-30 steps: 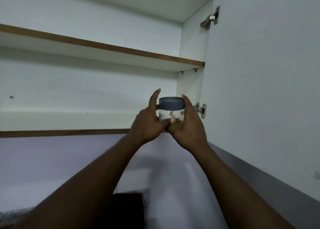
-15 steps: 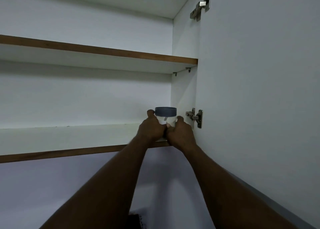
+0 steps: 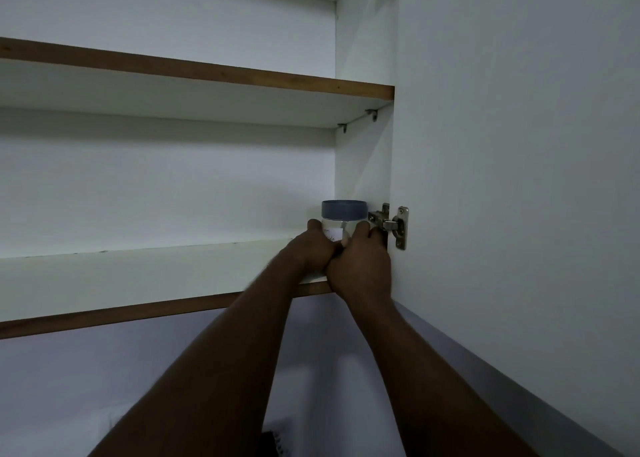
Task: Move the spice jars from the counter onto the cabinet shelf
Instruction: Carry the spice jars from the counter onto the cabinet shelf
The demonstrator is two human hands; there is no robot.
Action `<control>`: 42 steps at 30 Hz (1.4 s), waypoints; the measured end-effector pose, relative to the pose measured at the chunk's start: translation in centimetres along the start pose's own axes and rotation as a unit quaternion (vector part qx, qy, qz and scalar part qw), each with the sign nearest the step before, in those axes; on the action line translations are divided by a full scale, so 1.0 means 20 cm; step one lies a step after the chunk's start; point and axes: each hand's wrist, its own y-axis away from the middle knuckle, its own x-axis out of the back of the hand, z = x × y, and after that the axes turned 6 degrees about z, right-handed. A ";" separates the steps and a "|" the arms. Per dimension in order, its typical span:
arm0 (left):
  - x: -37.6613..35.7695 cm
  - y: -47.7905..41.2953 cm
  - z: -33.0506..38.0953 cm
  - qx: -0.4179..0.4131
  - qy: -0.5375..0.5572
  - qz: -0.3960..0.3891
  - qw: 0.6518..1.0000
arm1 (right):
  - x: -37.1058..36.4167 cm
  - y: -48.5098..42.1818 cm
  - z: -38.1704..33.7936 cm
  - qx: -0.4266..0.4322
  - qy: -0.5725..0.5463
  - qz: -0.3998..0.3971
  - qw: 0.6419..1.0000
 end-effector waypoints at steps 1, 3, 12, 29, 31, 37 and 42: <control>0.00 0.00 0.00 0.001 0.001 -0.004 1.000 | 0.00 0.00 0.00 0.002 0.000 0.000 1.000; 0.00 0.00 0.00 0.003 0.005 -0.007 1.000 | 0.00 0.01 -0.01 0.005 0.003 0.000 1.000; 0.03 0.08 0.00 0.036 -0.018 -0.001 0.999 | 0.06 0.05 -0.03 0.039 0.034 -0.031 0.998; -0.08 1.10 -0.48 -0.259 -0.276 0.254 0.890 | 0.06 1.03 0.10 0.164 -0.014 -0.067 0.984; -0.16 1.26 -0.63 -0.233 -0.266 0.213 0.911 | 0.03 1.22 0.18 0.155 -0.002 -0.125 0.980; -0.37 1.73 -1.06 -0.043 -0.292 0.053 0.954 | -0.07 1.77 0.34 0.174 0.093 -0.324 0.925; -0.51 2.04 -1.37 0.042 -0.284 -0.118 0.951 | -0.10 2.20 0.47 0.176 0.107 -0.439 0.874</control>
